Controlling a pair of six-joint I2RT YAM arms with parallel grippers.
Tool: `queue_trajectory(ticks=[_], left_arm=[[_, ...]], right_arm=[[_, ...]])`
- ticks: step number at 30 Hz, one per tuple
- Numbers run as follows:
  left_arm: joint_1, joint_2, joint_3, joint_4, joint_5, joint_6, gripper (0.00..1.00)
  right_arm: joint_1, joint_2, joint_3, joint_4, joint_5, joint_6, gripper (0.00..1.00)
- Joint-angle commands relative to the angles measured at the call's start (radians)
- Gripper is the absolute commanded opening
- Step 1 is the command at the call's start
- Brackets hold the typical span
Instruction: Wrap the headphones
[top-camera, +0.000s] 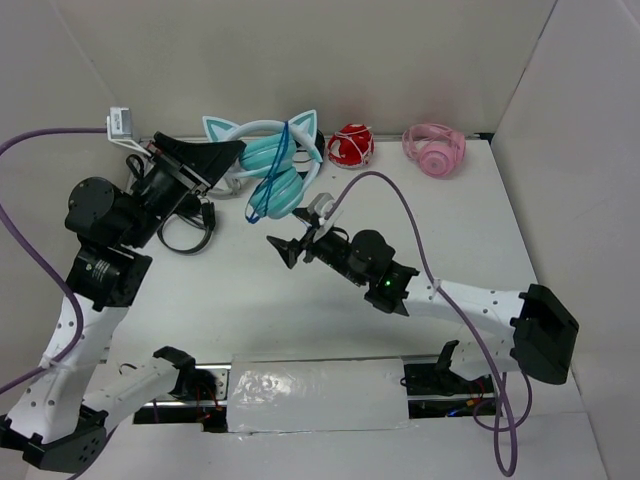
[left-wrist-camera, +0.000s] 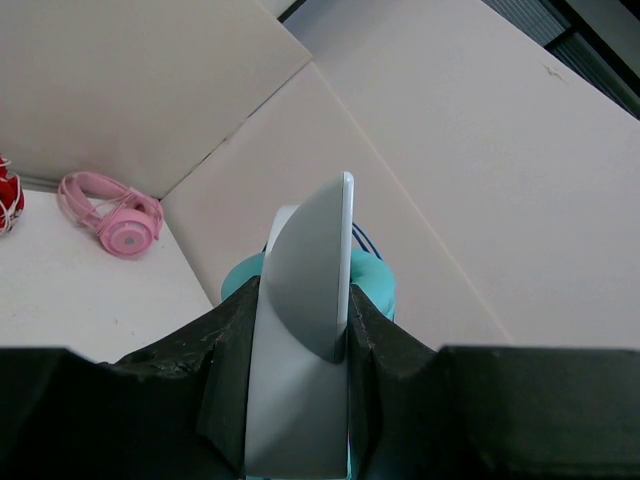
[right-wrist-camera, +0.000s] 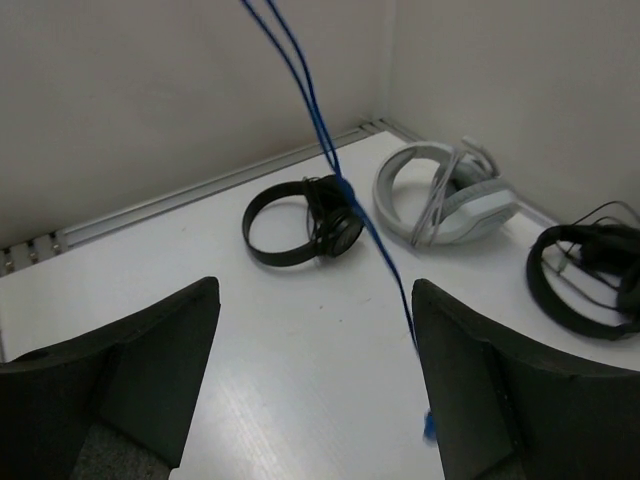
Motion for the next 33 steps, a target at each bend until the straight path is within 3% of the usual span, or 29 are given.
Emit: queue_trajectory(ticks=[1, 7, 10, 12, 13, 14, 16, 17, 23, 25, 33], left_arm=[[-0.002, -0.032, 0.053, 0.134, 0.043, -0.005, 0.0], [-0.004, -0.026, 0.093, 0.113, 0.048, 0.006, 0.0], [-0.005, -0.03, 0.076, 0.12, 0.052, -0.004, 0.0], [-0.004, -0.036, 0.065, 0.134, 0.064, -0.013, 0.0], [-0.002, -0.038, 0.065, 0.137, 0.067, -0.016, 0.0], [-0.004, -0.038, 0.065, 0.139, 0.068, -0.016, 0.0], [-0.004, -0.033, 0.079, 0.134, 0.069, -0.013, 0.0], [-0.004, -0.032, 0.083, 0.129, 0.064, -0.011, 0.0], [-0.002, -0.018, 0.035, 0.138, -0.035, -0.01, 0.0], [-0.004, 0.0, -0.002, 0.217, -0.083, -0.007, 0.0], [-0.008, 0.16, -0.027, 0.281, -0.181, 0.01, 0.0]], right_arm=[[0.006, 0.031, 0.097, 0.058, 0.071, -0.104, 0.84], [0.006, 0.043, 0.095, 0.027, 0.099, -0.112, 0.83], [0.006, 0.018, 0.058, 0.018, 0.05, -0.1, 0.83], [0.006, 0.014, 0.062, -0.003, -0.01, -0.094, 0.77], [0.004, 0.021, 0.073, -0.044, -0.04, -0.097, 0.69], [0.007, 0.028, 0.1, -0.074, -0.074, -0.098, 0.39], [0.006, 0.06, 0.125, -0.123, -0.154, -0.08, 0.16], [0.007, 0.064, 0.121, -0.124, -0.185, -0.072, 0.0], [0.047, 0.025, 0.027, -0.059, -0.375, 0.053, 0.0], [0.088, 0.028, 0.021, -0.046, -0.461, 0.07, 0.0], [0.175, 0.1, 0.139, -0.098, -0.643, 0.038, 0.0]])
